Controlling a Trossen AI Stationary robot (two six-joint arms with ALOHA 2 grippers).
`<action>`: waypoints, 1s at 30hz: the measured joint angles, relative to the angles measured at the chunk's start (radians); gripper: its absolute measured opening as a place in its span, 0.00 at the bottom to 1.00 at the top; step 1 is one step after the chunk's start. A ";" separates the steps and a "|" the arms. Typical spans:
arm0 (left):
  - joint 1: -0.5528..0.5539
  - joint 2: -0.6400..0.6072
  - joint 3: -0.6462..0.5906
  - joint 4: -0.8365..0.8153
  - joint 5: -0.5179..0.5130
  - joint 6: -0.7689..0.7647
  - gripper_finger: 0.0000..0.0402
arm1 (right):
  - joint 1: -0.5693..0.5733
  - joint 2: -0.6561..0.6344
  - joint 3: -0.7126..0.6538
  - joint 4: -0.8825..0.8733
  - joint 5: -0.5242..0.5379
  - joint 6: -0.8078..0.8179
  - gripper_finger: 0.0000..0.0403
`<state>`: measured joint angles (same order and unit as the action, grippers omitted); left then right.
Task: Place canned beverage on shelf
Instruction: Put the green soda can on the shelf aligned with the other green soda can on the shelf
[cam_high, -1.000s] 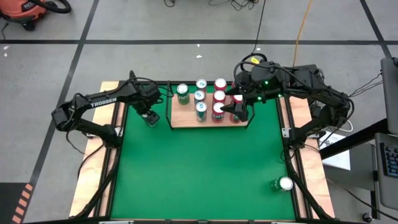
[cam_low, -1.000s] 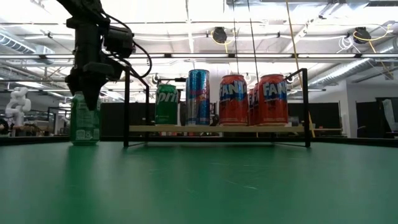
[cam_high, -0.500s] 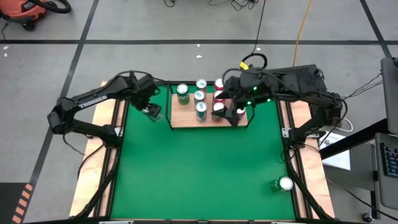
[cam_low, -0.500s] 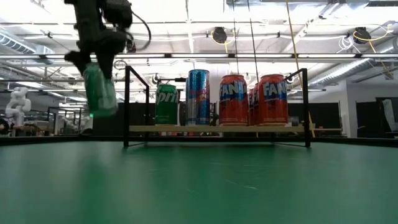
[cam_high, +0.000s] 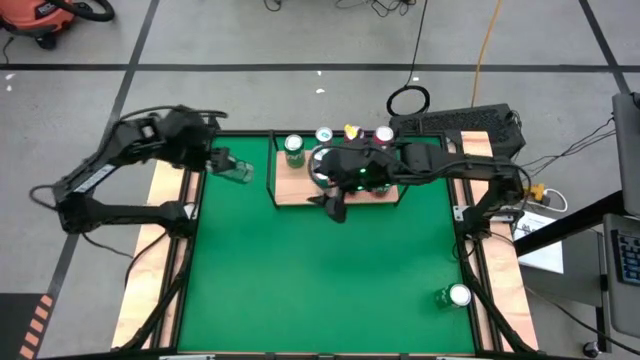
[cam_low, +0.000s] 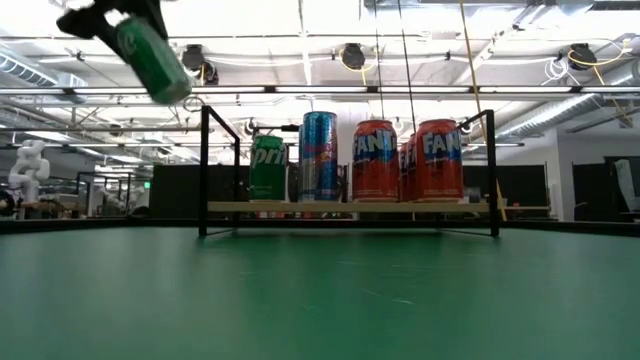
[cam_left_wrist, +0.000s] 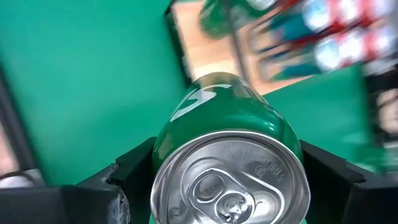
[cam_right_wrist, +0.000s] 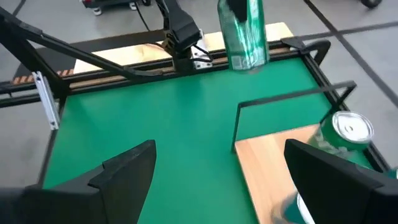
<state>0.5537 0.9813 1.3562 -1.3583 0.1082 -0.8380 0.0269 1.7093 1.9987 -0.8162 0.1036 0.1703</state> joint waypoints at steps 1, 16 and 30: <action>0.000 -0.020 0.008 0.010 0.002 -0.019 0.70 | 0.000 0.012 0.000 0.023 0.000 -0.019 0.86; -0.031 -0.113 0.016 0.373 0.031 -0.180 0.70 | -0.026 0.100 0.000 0.368 0.214 -0.407 0.98; -0.151 0.060 0.015 0.568 0.053 -0.204 0.71 | -0.122 0.110 0.000 0.356 0.108 -0.549 0.99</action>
<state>0.4026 1.0413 1.3716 -0.7906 0.1608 -1.0420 -0.0954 1.8196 1.9984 -0.4599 0.2112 -0.3784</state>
